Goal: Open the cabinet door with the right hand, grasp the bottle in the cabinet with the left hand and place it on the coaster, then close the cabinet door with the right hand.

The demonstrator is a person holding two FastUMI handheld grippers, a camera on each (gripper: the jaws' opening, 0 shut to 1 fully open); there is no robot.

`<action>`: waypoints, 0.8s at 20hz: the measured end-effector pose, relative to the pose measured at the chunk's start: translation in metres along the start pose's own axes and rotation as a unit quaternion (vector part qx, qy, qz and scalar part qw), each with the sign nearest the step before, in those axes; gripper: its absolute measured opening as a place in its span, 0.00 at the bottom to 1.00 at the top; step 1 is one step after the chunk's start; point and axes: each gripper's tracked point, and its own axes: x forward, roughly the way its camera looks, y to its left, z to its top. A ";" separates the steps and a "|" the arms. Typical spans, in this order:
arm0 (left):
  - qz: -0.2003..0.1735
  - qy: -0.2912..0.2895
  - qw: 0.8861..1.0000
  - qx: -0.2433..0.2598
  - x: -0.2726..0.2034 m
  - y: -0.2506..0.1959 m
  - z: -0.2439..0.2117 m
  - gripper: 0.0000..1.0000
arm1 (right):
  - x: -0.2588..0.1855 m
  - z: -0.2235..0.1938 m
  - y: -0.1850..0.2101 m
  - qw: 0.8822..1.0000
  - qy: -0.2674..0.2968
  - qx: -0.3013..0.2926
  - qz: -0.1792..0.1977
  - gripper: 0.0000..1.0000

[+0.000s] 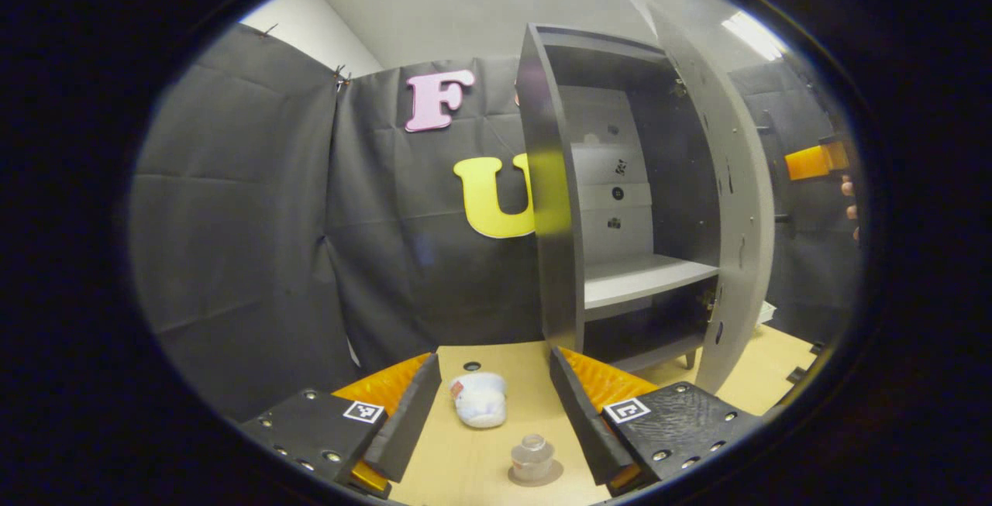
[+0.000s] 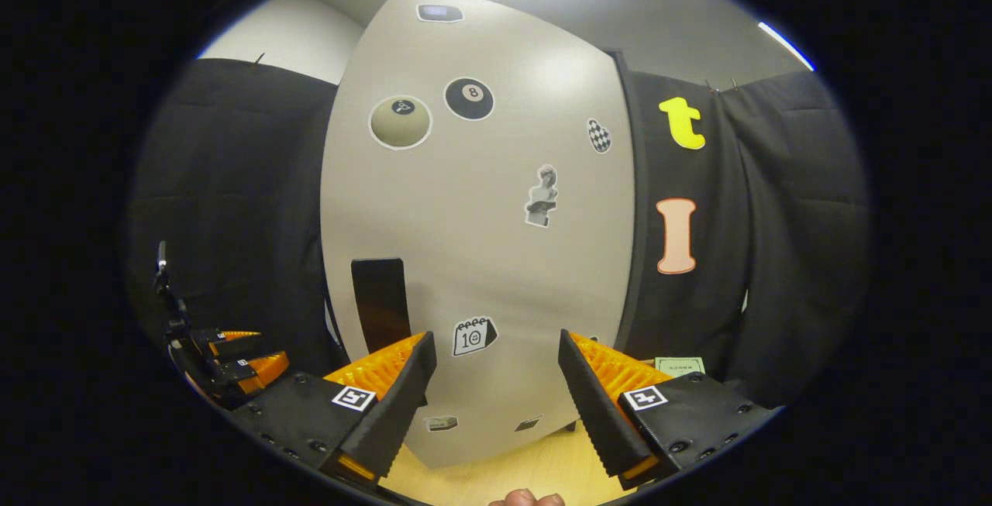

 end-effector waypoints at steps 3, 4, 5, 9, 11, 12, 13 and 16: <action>0.000 0.002 1.000 -0.006 0.001 0.016 -0.003 0.86 | 0.028 0.004 0.019 1.000 -0.004 0.004 0.006 1.00; 0.000 0.003 1.000 -0.005 0.002 0.021 -0.004 0.86 | 0.032 0.004 0.025 1.000 -0.004 0.019 0.012 1.00; -0.001 0.005 1.000 -0.003 0.005 0.024 -0.006 0.86 | 0.037 0.006 0.033 0.999 -0.004 0.037 0.021 1.00; -0.013 0.008 1.000 -0.009 0.015 0.023 -0.008 0.86 | 0.044 0.002 0.029 0.998 0.009 0.066 0.010 0.95; -0.029 0.011 0.999 -0.022 0.022 0.012 -0.009 0.87 | 0.038 0.001 0.017 0.996 0.012 0.084 -0.001 0.95; -0.035 0.011 0.999 -0.027 0.025 0.006 -0.008 0.87 | 0.033 0.001 0.009 0.996 0.012 0.087 -0.009 0.95; -0.039 0.009 0.999 -0.032 0.028 0.002 -0.006 0.87 | 0.029 -0.002 -0.003 0.996 0.015 0.086 -0.021 0.95; -0.045 0.011 0.998 -0.050 0.036 -0.013 0.002 0.88 | 0.007 -0.008 -0.041 0.995 0.013 0.085 -0.050 0.92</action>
